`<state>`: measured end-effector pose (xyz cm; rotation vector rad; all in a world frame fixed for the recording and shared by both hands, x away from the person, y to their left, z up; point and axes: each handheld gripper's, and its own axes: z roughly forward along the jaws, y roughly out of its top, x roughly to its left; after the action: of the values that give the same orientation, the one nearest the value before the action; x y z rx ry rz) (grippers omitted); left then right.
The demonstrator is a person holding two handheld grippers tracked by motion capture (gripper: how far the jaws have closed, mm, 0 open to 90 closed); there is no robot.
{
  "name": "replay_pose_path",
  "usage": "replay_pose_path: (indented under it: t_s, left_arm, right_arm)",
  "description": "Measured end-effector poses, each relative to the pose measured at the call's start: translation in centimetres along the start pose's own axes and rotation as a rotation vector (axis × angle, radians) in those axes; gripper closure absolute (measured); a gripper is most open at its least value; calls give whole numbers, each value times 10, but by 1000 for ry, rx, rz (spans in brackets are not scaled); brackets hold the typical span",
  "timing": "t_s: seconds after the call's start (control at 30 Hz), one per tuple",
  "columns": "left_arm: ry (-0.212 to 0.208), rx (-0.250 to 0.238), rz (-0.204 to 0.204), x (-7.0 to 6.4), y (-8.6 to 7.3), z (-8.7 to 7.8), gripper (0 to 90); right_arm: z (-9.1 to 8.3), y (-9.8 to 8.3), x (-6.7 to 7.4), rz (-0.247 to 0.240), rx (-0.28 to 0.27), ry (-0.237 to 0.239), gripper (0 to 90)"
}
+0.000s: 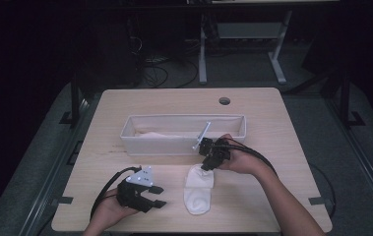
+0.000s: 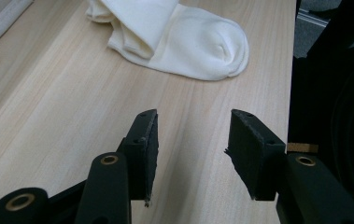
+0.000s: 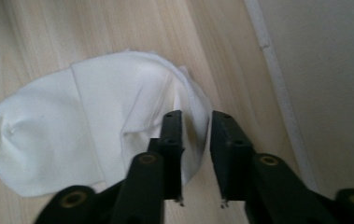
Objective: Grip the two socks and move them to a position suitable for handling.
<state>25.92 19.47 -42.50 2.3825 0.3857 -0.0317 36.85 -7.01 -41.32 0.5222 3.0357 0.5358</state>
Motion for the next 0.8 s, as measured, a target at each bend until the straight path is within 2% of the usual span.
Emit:
replay_pose_path:
  t_s: [0.07, 0.1, 0.3, 0.4, 0.5, 0.63, 0.8]
  left_arm:
    - [0, 1, 0, 0, 0, 0, 524]
    - [0, 1, 0, 0, 0, 0, 524]
    - [1, 1, -1, 1, 0, 0, 525]
    - [1, 5, -1, 0, 1, 1, 525]
    - [0, 4, 0, 0, 1, 2, 525]
    - [0, 2, 0, 0, 1, 2, 525]
    - [2, 2, -3, 1, 0, 1, 526]
  right_arm:
    - [-3, 0, 1, -11, -5, -6, 865]
    - [-5, 0, 3, -12, -13, -4, 874]
    - [-19, -1, 12, -31, -42, -6, 881]
    - [-28, -2, 22, -48, -61, -1, 884]
    - [-37, -2, 28, -69, -76, -15, 884]
    - [-48, 1, 33, -75, -96, -36, 884]
    - [-47, 1, 42, -89, -102, -13, 884]
